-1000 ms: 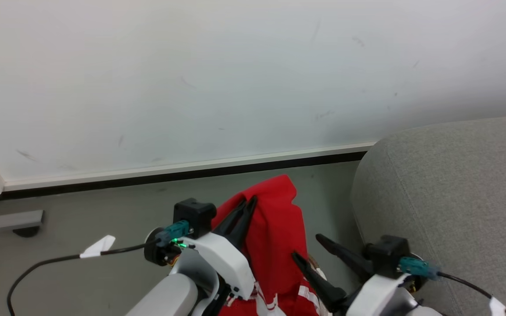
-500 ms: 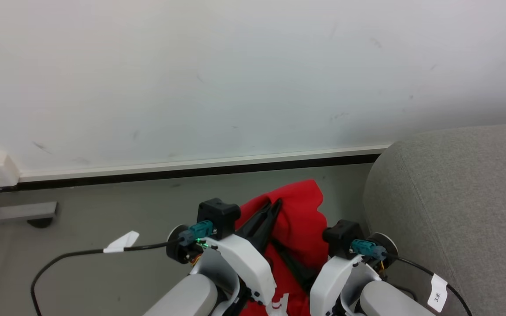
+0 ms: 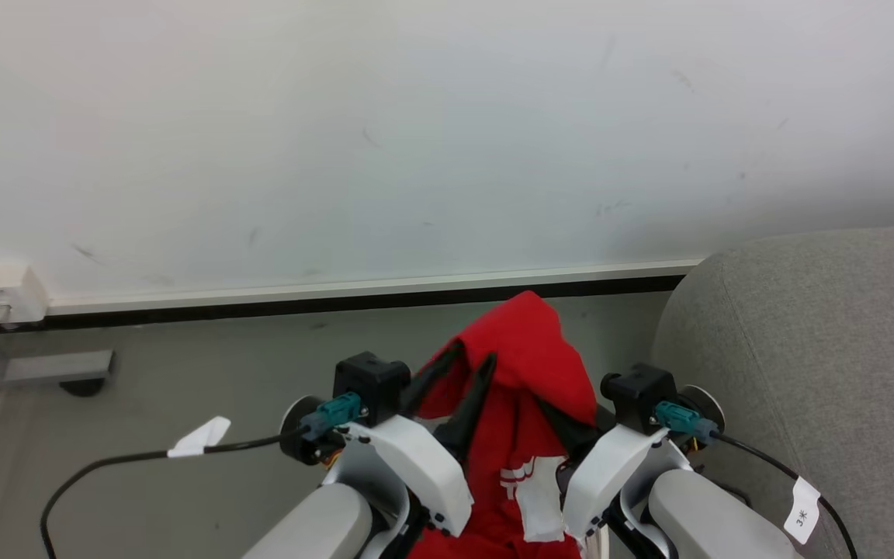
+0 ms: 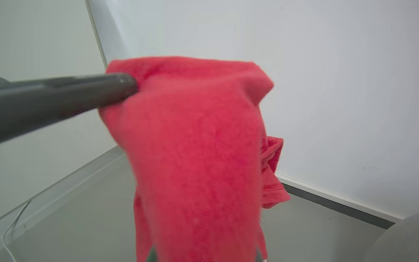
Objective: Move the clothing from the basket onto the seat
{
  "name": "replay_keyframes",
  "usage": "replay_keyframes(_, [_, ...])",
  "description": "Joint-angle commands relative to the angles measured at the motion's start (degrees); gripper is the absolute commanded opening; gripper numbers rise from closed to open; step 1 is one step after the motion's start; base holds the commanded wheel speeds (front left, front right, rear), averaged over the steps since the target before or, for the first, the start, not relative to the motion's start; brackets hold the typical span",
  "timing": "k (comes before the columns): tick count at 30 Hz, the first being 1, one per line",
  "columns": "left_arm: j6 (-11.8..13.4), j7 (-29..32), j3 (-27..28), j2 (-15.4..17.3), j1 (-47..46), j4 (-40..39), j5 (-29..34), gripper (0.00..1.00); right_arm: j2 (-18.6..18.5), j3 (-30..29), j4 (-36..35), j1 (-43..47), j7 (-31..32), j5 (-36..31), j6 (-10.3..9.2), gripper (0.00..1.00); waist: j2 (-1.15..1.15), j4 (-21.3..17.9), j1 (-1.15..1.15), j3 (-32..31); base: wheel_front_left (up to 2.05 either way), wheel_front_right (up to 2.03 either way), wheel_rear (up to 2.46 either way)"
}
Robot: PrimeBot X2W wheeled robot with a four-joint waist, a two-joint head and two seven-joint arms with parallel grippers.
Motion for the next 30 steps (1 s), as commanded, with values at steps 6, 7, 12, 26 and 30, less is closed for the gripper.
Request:
replay_keyframes(6, [0.66,-2.61,-0.05,1.62,1.98,0.63,1.65,1.00,-0.13,-4.36,-0.86,-0.90,-0.52,-2.62,-0.12,0.00,0.00,-0.70,0.00,0.13,0.00,0.00,0.00])
replay_keyframes(7, [0.76,-3.11,-0.17,1.80,2.30,0.75,1.95,1.00,-0.12,-5.15,-1.29,-0.62,-0.50,-3.24,-0.12,0.00,0.00,-0.83,0.00,0.15,0.00,0.00,0.00])
replay_keyframes(12, [0.91,-4.86,-0.88,2.30,3.46,1.76,2.50,1.00,-1.36,-9.07,-3.38,0.82,-0.51,-5.41,-0.12,0.00,0.00,-1.70,0.00,0.17,0.00,0.00,0.00])
replay_keyframes(26, [0.11,-7.93,-2.10,1.34,4.15,3.30,2.66,1.00,-4.52,-14.00,-7.73,3.06,-0.51,-8.29,-0.12,0.00,0.00,-7.70,0.00,0.33,0.00,0.00,0.00])
replay_keyframes(30, [-0.14,-8.34,-2.51,0.93,4.14,3.64,2.71,1.00,-5.44,-14.18,-8.28,3.39,-0.52,-8.64,-0.12,0.00,0.00,-10.57,0.00,0.50,0.00,0.00,0.00])
